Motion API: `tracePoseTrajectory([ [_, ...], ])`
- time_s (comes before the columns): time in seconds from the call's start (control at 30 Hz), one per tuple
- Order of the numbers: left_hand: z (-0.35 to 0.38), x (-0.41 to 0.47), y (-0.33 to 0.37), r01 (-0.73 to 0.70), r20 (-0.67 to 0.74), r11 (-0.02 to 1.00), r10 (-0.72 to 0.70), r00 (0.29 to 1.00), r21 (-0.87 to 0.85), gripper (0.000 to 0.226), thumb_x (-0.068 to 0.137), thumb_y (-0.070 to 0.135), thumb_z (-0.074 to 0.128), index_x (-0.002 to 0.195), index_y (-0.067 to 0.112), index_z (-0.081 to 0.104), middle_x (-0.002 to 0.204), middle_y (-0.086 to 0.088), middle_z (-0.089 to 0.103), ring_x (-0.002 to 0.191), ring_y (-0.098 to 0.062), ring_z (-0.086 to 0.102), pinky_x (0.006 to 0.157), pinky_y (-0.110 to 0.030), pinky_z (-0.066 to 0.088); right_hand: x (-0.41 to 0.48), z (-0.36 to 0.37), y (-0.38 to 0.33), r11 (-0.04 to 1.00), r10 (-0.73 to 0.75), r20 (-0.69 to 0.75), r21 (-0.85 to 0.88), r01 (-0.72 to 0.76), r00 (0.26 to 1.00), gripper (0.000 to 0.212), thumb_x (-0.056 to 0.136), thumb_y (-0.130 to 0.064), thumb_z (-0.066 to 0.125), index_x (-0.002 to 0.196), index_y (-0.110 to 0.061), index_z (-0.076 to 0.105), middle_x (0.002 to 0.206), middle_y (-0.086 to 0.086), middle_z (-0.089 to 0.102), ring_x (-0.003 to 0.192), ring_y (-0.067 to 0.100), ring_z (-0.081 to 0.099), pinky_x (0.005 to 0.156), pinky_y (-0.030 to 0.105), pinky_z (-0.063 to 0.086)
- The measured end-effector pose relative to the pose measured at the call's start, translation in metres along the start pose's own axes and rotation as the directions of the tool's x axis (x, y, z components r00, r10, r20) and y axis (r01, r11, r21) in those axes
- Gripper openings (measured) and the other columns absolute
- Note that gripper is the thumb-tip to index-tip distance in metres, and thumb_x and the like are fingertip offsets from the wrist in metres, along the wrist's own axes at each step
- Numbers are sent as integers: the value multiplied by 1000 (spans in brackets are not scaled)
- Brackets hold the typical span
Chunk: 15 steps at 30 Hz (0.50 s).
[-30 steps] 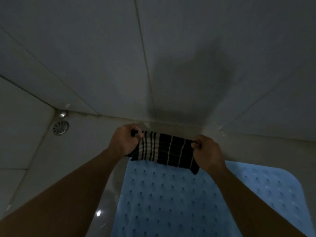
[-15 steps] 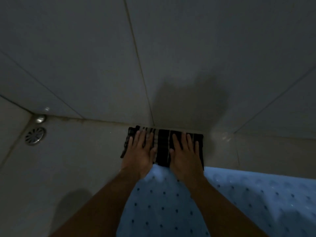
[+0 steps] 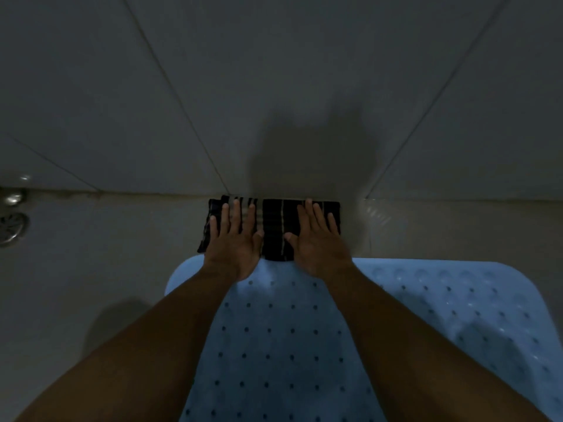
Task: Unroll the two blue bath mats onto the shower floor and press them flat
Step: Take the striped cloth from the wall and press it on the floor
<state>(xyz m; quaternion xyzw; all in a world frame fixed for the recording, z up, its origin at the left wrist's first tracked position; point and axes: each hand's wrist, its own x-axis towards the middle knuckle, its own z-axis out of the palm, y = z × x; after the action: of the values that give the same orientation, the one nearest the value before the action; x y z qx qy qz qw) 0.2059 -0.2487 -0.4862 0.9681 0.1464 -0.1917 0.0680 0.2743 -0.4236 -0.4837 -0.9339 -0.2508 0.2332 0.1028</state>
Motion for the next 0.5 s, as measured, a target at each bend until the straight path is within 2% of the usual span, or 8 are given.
tracePoseTrajectory([
  [0.5,3,15,140,-43,64,999,42,997,10,63,103,47,5,153,20,-23,159,-13,-30,147,-30,-28,119,-52,-13,-33,-28,138,999,8,-43,-52,-10,999,67,105,-47,17,155,-14,-13,163,5,-19,150,17,-17,119,36,-13],
])
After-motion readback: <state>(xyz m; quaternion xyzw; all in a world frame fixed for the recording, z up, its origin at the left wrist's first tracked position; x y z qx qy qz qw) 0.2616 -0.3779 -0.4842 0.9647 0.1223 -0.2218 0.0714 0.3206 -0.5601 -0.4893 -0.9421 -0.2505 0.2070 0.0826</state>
